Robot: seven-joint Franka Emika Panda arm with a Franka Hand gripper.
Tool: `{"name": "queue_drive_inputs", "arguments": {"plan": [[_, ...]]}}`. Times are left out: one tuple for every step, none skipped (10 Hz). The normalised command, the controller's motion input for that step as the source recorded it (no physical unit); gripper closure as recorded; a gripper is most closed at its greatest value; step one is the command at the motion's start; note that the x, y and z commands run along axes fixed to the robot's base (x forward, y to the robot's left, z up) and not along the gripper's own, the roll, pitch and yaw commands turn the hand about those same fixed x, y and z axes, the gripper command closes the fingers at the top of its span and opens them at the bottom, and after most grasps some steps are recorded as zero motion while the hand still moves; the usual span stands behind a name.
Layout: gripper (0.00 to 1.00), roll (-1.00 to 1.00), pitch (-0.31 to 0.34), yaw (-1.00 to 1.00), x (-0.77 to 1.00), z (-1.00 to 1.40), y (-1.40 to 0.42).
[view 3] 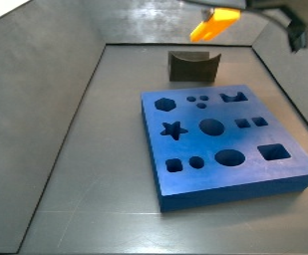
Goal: Pick up the double-square object. Move up. Place the double-square object on the fixture. Regrasp the double-square object. Move to above the board. Insert the double-square object.
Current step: Move to above the board.
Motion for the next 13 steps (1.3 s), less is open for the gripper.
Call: {"name": "queue_drive_inputs", "arguments": {"plan": [[1.00,0.02,0.042,-0.04,0.15,1.00,-0.07],[1.00,0.03,0.077,-0.03,0.15,1.00,-0.07],[1.00,0.03,0.108,-0.02,0.14,1.00,-0.07],[1.00,0.03,0.136,0.00,0.14,1.00,-0.06],[1.00,0.03,0.154,0.02,0.13,1.00,-0.06],[1.00,0.02,0.162,0.04,0.13,1.00,-0.06],[1.00,0.01,0.167,0.06,0.12,1.00,-0.06],[1.00,0.00,0.165,0.09,0.10,0.94,-0.06],[1.00,-0.01,0.153,0.11,0.07,0.81,-0.04],[1.00,-0.02,0.133,0.12,0.05,0.64,-0.03],[1.00,-0.03,0.115,0.12,0.03,0.52,-0.02],[1.00,-0.03,0.106,0.12,0.03,0.44,-0.02],[1.00,-0.05,0.083,0.12,0.02,0.28,-0.01]]}}
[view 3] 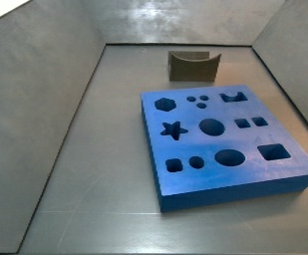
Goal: Pick up the double-square object. Move up. Place the double-square object on the fixture. Regrasp the double-square object. Move to above the board. Insert the double-square object.
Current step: Move to above the board.
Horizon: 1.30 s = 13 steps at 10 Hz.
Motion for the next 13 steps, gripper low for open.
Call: {"name": "queue_drive_inputs", "arguments": {"plan": [[1.00,-1.00,-0.037,-0.18,-1.00,0.25,-0.88],[1.00,-1.00,-0.055,-0.19,-1.00,0.21,-0.87],[1.00,-1.00,-0.076,-0.19,-1.00,0.21,-0.83],[1.00,-1.00,-0.097,-0.18,-1.00,0.18,-0.75],[1.00,-1.00,-0.100,-0.19,-1.00,0.17,-0.73],[1.00,-1.00,-0.094,-0.20,-1.00,0.17,-0.71],[1.00,-1.00,-0.084,-0.20,-1.00,0.16,-0.68],[1.00,-1.00,-0.080,-0.20,-0.87,0.13,-0.56],[1.00,-1.00,-0.080,-0.20,-0.59,0.08,-0.34],[1.00,-1.00,-0.066,-0.20,-0.36,0.03,-0.17],[1.00,-0.97,-0.031,-0.18,-0.18,0.02,-0.08],[1.00,-0.73,-0.021,-0.13,-0.11,0.01,-0.04],[1.00,-0.58,-0.016,-0.09,-0.09,0.00,-0.03]]}}
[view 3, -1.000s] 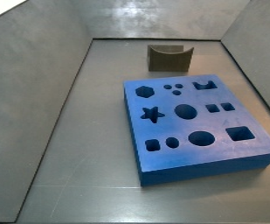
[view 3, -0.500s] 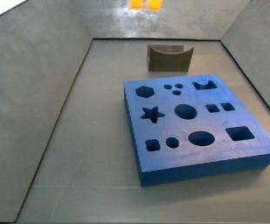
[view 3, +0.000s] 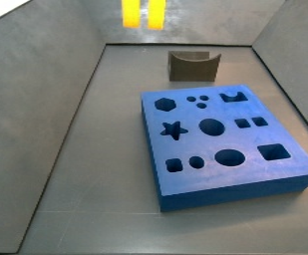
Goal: Pick up the double-square object. Move up. Place the double-square object on the fixture. Regrasp the double-square object. Move to above the board. Insert the double-square object.
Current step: Move to above the board, then insert the double-square object.
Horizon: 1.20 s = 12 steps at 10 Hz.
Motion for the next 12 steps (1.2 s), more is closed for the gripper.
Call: {"name": "queue_drive_inputs", "arguments": {"plan": [[1.00,-0.33,-0.024,-0.04,-0.06,0.01,-0.01],[1.00,-0.21,-0.034,-0.02,-0.05,0.00,0.01],[1.00,0.00,0.000,0.00,-0.02,0.00,0.00],[1.00,-0.08,-0.027,0.26,0.24,0.00,-0.07],[1.00,-0.12,0.000,0.29,0.65,0.00,-0.09],[1.00,-0.03,0.000,0.29,0.73,0.00,-0.24],[1.00,-0.01,0.000,0.24,0.79,0.00,-0.30],[1.00,-0.02,0.000,0.20,0.84,0.00,-0.31],[1.00,-0.04,0.000,0.21,0.89,0.00,-0.28],[1.00,-0.06,0.000,0.15,0.99,-0.10,-0.16],[1.00,-0.10,0.000,0.08,1.00,-0.20,-0.04],[1.00,-0.09,-0.013,0.07,1.00,-0.22,0.00]]}}
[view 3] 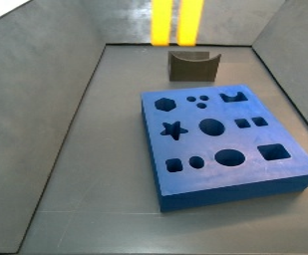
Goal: Pick up the double-square object. Move up. Place the double-square object on the fixture. Regrasp the double-square object. Move to above the board. Insert the double-square object.
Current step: Insert the double-square object.
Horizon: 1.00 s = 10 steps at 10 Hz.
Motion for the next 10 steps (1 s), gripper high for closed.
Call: {"name": "queue_drive_inputs", "arguments": {"plan": [[1.00,-0.09,-0.009,0.07,1.00,-0.22,0.00],[1.00,-0.09,-0.001,0.07,1.00,-0.23,0.00],[1.00,-0.10,0.000,0.07,1.00,-0.24,0.00],[1.00,-0.10,0.000,0.08,1.00,-0.24,0.00],[1.00,-0.09,0.000,0.08,1.00,-0.23,0.00],[1.00,-0.09,0.000,0.08,1.00,-0.23,0.00],[1.00,-0.09,0.000,0.07,1.00,-0.21,0.00],[1.00,-0.06,0.000,0.08,1.00,-0.15,0.00],[1.00,-0.06,0.000,0.07,1.00,-0.15,0.00],[1.00,-0.04,0.000,0.08,1.00,-0.11,0.00]]}}
